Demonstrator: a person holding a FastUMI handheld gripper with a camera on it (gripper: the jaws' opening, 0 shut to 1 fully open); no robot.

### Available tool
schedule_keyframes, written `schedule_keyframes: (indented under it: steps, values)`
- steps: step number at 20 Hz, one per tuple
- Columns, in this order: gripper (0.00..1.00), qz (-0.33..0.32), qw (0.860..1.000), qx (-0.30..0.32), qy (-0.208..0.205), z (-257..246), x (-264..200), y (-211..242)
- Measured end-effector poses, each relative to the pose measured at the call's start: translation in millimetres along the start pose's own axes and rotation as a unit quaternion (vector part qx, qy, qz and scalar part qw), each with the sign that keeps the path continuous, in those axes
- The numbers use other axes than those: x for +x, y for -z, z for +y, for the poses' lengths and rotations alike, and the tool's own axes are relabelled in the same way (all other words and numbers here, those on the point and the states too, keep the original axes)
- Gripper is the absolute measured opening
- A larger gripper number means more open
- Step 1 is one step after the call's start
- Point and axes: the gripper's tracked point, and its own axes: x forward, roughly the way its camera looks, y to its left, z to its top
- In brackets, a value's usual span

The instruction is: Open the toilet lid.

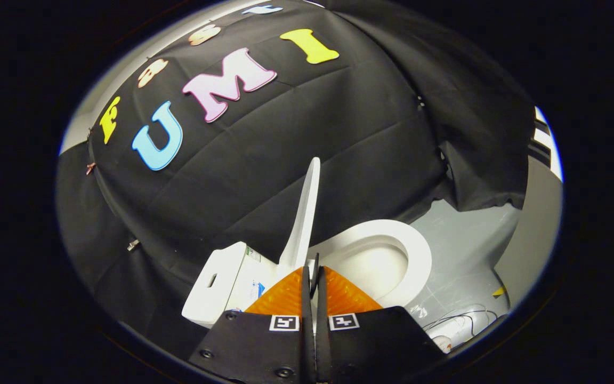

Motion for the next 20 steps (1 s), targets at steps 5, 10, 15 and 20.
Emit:
schedule_keyframes:
  steps: [5, 10, 15, 20]
  values:
    - [0.07, -0.011, 0.998, -0.06, 0.031, 36.9, -3.9, -1.0]
    - [0.06, -0.016, 0.995, -0.089, 0.033, 86.9, -5.1, -1.1]
    - [0.08, -0.026, 0.989, -0.138, 0.049, 130.9, -10.2, 8.0]
    - [0.08, -0.03, 0.985, -0.161, 0.053, 181.8, -6.0, 23.3]
